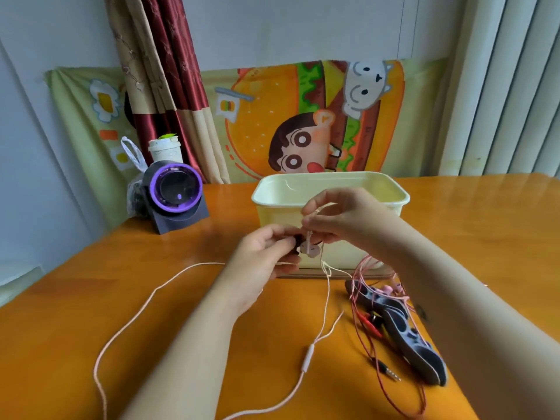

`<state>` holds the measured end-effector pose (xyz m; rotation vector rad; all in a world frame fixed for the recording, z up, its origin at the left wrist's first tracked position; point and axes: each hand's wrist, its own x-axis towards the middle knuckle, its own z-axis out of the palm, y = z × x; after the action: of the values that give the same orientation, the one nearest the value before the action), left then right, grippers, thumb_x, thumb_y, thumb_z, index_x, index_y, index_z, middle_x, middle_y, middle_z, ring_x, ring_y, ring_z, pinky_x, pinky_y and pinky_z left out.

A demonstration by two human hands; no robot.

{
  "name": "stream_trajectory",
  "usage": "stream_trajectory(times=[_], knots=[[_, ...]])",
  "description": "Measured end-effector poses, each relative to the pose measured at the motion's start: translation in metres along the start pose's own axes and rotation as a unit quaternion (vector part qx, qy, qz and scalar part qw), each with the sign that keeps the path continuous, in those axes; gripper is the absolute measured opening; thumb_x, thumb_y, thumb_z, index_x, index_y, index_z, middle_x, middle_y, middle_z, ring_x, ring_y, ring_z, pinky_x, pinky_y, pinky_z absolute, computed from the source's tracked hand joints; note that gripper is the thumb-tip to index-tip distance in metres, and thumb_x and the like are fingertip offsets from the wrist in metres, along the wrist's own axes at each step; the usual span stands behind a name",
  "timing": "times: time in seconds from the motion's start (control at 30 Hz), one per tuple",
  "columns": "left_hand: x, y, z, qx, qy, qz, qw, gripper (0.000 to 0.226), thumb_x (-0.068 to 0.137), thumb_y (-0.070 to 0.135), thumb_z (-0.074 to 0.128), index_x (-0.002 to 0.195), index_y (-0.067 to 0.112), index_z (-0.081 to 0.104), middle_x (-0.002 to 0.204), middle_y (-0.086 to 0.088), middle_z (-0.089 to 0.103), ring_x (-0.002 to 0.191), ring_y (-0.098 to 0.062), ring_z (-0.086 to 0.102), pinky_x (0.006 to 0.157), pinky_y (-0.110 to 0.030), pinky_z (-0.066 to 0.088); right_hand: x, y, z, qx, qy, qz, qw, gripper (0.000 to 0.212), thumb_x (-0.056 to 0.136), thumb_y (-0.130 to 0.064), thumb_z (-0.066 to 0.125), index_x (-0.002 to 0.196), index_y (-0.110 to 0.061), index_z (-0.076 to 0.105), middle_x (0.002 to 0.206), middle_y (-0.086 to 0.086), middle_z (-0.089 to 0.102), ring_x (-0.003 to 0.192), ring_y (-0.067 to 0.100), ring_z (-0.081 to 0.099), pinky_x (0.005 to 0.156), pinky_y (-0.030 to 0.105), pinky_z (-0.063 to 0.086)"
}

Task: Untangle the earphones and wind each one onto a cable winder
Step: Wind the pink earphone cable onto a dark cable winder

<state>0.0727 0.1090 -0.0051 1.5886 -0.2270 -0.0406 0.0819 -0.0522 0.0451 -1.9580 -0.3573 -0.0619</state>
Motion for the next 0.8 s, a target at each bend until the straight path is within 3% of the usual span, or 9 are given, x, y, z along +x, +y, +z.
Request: stream_trajectory(times=[0.1, 0.33, 0.43, 0.53, 0.67, 0.8], knots=[[0.002, -0.008, -0.008, -0.003, 0.009, -0.02, 1.0, 0.019, 0.099, 0.01, 0.049, 0.108, 0.012, 0.065, 0.092, -0.006, 0.072, 0.06, -0.008, 0.058, 0.065, -0.024, 0.053, 0.006, 0.007, 0.012, -0.042, 0.006, -0.02, 0.999, 0.013, 0.083, -0.015, 0.072, 0.091, -0.007, 0.066, 0.071, 0.004, 0.073, 0.057, 0.006, 0.065, 0.053, 0.013, 0.048], [0.0, -0.004, -0.016, -0.079, 0.04, -0.037, 0.995, 0.025, 0.1, 0.012, 0.046, 0.099, 0.022, 0.069, 0.085, 0.004, 0.073, 0.074, -0.01, 0.059, 0.069, -0.022, 0.049, 0.008, 0.0, 0.024, -0.048, 0.018, -0.057, 0.997, 0.017, 0.079, -0.023, 0.075, 0.088, -0.012, 0.067, 0.073, 0.001, 0.074, 0.065, 0.01, 0.068, 0.066, 0.021, 0.053], [0.0, -0.002, -0.02, -0.189, 0.008, -0.054, 0.98, 0.021, 0.094, 0.013, 0.052, 0.107, 0.016, 0.068, 0.089, -0.002, 0.073, 0.079, -0.013, 0.062, 0.074, -0.024, 0.051, 0.005, -0.004, 0.023, -0.058, 0.009, -0.065, 0.996, 0.012, 0.08, -0.019, 0.074, 0.088, -0.013, 0.066, 0.074, 0.002, 0.074, 0.073, 0.017, 0.07, 0.073, 0.03, 0.054], [-0.002, 0.0, -0.024, -0.249, -0.06, -0.047, 0.965, 0.041, 0.077, 0.008, 0.059, 0.117, 0.011, 0.062, 0.091, -0.005, 0.071, 0.081, -0.014, 0.065, 0.077, -0.024, 0.056, 0.004, -0.005, 0.022, -0.091, 0.002, -0.077, 0.993, 0.009, 0.081, -0.015, 0.074, 0.086, -0.017, 0.066, 0.071, -0.002, 0.073, 0.067, 0.009, 0.069, 0.071, 0.03, 0.054], [-0.004, 0.001, -0.024, -0.206, -0.079, -0.025, 0.975, 0.047, 0.076, -0.001, 0.057, 0.122, 0.008, 0.059, 0.089, -0.009, 0.07, 0.08, -0.019, 0.068, 0.079, -0.025, 0.056, 0.006, -0.004, 0.022, -0.1, 0.004, -0.097, 0.99, 0.012, 0.08, -0.011, 0.073, 0.083, -0.019, 0.064, 0.071, -0.005, 0.072, 0.063, 0.003, 0.066, 0.067, 0.022, 0.053], [-0.001, -0.002, -0.024, -0.113, -0.039, -0.015, 0.993, 0.031, 0.083, 0.017, 0.057, 0.113, 0.016, 0.065, 0.094, -0.006, 0.074, 0.085, -0.015, 0.07, 0.073, -0.021, 0.056, 0.009, -0.002, 0.022, -0.079, 0.014, -0.11, 0.991, 0.012, 0.08, -0.009, 0.074, 0.087, -0.011, 0.065, 0.073, -0.002, 0.071, 0.066, 0.01, 0.068, 0.065, 0.019, 0.052]])
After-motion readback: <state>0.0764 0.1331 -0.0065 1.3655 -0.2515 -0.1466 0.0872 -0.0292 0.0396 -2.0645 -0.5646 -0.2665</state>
